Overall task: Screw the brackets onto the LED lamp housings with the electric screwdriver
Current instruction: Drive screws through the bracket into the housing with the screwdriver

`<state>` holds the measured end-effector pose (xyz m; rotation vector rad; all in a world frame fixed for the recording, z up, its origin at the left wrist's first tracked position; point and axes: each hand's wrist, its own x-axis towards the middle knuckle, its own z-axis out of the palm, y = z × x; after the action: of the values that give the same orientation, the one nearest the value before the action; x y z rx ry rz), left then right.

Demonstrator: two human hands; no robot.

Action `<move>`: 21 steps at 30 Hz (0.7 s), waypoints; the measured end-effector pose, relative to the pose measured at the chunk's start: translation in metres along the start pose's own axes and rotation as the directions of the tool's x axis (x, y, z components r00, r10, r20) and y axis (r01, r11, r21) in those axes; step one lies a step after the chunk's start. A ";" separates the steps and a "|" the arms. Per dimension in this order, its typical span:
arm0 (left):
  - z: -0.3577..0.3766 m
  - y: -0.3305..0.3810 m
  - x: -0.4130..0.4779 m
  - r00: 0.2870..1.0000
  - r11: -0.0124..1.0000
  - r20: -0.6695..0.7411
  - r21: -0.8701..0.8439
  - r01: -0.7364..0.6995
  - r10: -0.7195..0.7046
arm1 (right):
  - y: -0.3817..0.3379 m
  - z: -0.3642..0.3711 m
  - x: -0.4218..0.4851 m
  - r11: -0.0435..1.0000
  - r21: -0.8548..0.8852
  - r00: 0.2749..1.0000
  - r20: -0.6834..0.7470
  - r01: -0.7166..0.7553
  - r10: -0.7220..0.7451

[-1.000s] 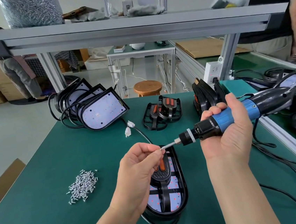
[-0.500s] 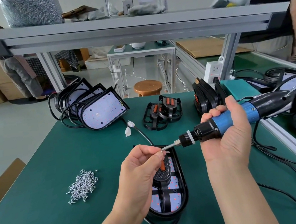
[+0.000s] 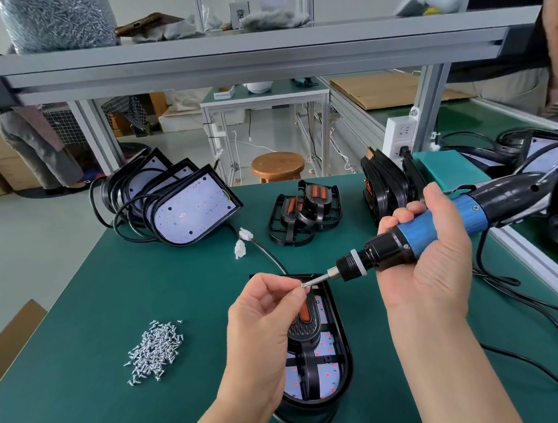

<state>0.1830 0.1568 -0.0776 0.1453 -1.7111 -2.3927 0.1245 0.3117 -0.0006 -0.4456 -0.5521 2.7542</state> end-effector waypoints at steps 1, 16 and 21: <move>0.000 -0.001 0.001 1.000 0.999 -0.012 0.041 -0.014 0.015 | 0.000 0.000 0.000 1.000 -0.009 1.000 -0.002 -0.008 0.008; 0.002 0.000 -0.002 1.000 0.999 0.019 -0.039 0.010 -0.010 | 0.006 -0.010 0.000 0.997 0.008 0.996 0.046 0.073 -0.073; 0.001 -0.002 -0.003 1.000 0.999 0.017 -0.042 0.023 -0.022 | 0.002 -0.006 -0.002 0.998 -0.009 0.998 -0.007 0.061 -0.061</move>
<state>0.1852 0.1592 -0.0790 0.1395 -1.6731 -2.4516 0.1280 0.3112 -0.0060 -0.4329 -0.5661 2.6917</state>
